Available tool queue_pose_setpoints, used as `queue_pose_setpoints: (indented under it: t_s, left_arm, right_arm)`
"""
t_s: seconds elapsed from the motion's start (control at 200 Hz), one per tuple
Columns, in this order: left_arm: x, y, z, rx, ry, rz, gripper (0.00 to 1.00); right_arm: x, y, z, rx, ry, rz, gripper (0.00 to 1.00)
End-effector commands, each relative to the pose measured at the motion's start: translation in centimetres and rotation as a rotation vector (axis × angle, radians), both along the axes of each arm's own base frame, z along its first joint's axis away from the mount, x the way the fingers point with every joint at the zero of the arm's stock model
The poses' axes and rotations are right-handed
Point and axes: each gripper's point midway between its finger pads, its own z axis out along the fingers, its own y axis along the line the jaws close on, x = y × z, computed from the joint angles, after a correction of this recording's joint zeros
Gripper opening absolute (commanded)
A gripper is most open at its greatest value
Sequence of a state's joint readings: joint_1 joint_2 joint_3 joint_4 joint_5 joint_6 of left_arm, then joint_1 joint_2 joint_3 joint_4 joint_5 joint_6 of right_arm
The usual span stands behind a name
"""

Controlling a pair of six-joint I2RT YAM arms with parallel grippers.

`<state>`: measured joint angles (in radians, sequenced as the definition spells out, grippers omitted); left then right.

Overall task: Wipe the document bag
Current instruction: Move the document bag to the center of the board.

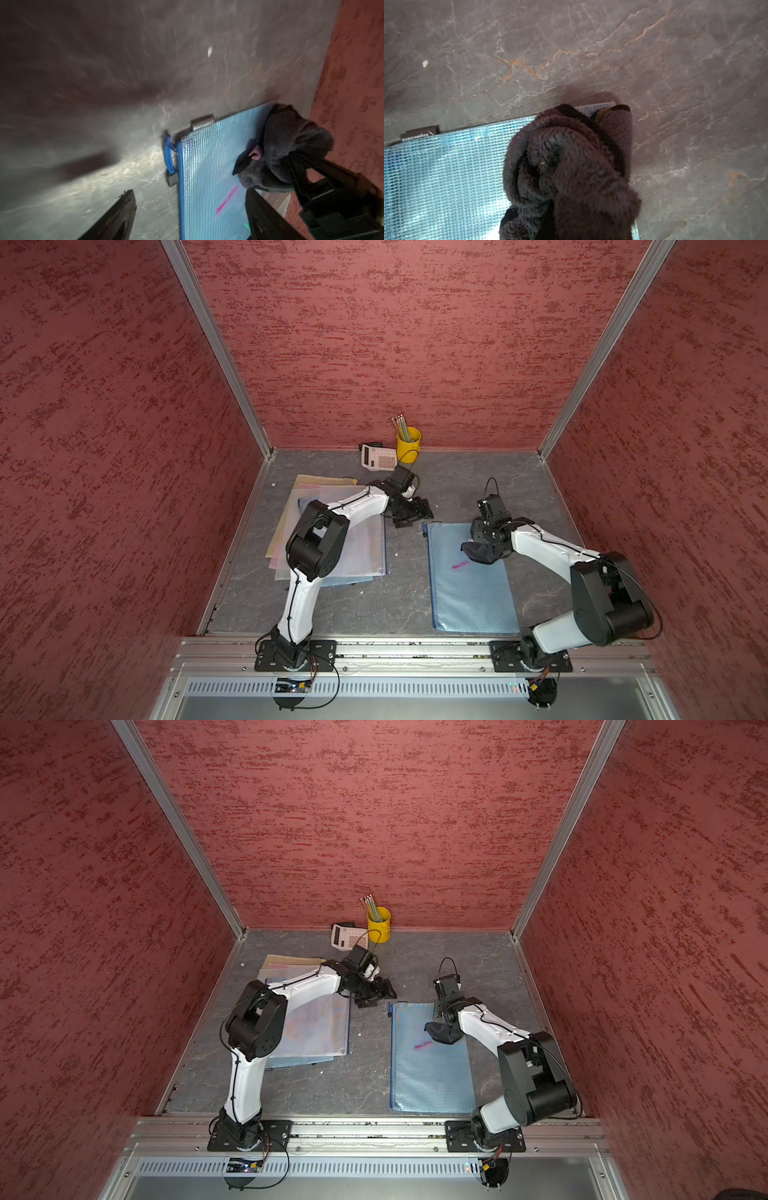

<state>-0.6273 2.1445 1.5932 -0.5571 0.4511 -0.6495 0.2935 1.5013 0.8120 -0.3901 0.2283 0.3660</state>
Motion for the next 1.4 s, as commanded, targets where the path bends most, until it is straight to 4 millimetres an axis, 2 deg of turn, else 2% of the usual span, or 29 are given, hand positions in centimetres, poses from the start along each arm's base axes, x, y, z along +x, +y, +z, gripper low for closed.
queue_pose_setpoints:
  t_s: [0.0, 0.19, 0.396, 0.481, 0.676, 0.822, 0.932, 0.997, 1.107, 1.192, 1.227, 1.398]
  left_arm:
    - [-1.9, -0.3, -1.4, 0.036, 0.057, -0.004, 0.84]
    - [-3.5, -0.8, -3.2, 0.124, 0.08, -0.04, 0.85]
    - [-4.2, -4.4, -3.4, 0.002, 0.115, -0.072, 0.85]
    - [-4.1, -5.7, -2.6, -0.082, 0.111, -0.1, 0.85]
    - [-2.7, -8.1, 0.0, -0.405, 0.134, -0.093, 0.85]
    - [-1.8, -8.6, 2.2, -0.505, 0.093, -0.11, 0.84]
    - [-0.9, -8.8, 5.6, -0.653, 0.024, -0.119, 0.84]
    - [-0.4, -8.9, 6.9, -0.734, 0.02, -0.119, 0.83]
    - [-0.6, -10.1, 7.1, -0.788, 0.056, -0.163, 0.82]
    - [-1.0, -10.7, 6.7, -0.765, 0.062, -0.192, 0.75]
    - [-1.2, -10.4, 5.8, -0.721, 0.072, -0.179, 0.69]
    - [-1.0, -7.3, 3.8, -0.519, 0.029, -0.15, 0.49]
  right_arm:
    - [0.7, 0.8, 0.2, 0.048, -0.038, 0.007, 0.0]
    - [0.0, 1.4, -1.3, 0.088, 0.004, 0.015, 0.0]
    - [-1.0, 1.8, -3.3, 0.117, 0.055, 0.022, 0.0]
    - [-1.2, 2.3, -3.8, 0.146, 0.067, 0.024, 0.0]
    - [-1.7, 2.8, -4.8, 0.171, 0.095, 0.033, 0.0]
    - [-1.9, 2.7, -5.1, 0.167, 0.102, 0.036, 0.0]
    - [-1.8, 2.7, -5.1, 0.165, 0.101, 0.036, 0.0]
    - [-1.8, 2.7, -5.3, 0.168, 0.102, 0.035, 0.0]
    - [-1.6, 2.8, -5.3, 0.17, 0.1, 0.036, 0.0]
    - [-1.4, 2.8, -5.2, 0.164, 0.098, 0.032, 0.0]
    - [-1.4, 2.7, -5.1, 0.161, 0.095, 0.031, 0.0]
    - [-1.2, 2.5, -4.6, 0.15, 0.08, 0.024, 0.0]
